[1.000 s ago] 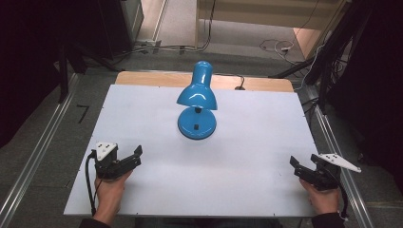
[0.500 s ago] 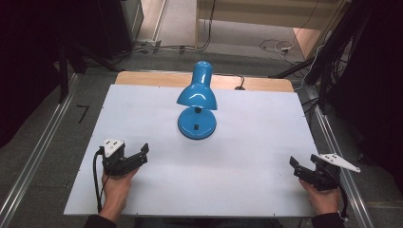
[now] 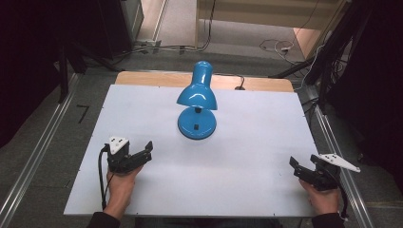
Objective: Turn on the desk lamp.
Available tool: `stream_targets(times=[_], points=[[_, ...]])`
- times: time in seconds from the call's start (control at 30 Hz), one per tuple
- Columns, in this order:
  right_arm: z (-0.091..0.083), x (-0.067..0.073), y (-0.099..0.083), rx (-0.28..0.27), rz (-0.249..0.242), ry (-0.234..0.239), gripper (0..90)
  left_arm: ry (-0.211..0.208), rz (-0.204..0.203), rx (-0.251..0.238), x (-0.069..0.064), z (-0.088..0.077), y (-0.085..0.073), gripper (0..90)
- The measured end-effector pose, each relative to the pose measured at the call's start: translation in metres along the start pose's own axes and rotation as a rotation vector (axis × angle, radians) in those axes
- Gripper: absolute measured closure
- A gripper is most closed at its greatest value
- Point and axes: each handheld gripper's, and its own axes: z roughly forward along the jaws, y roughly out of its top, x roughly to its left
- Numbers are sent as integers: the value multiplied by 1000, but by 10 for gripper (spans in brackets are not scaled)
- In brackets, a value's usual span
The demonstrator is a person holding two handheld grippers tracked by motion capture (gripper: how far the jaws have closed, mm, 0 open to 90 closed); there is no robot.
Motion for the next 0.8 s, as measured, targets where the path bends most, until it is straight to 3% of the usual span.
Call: stream_targets(times=[0.8], points=[[4,0,-1,27,-2,1,136,-32,38,16,-25,21,9,167]])
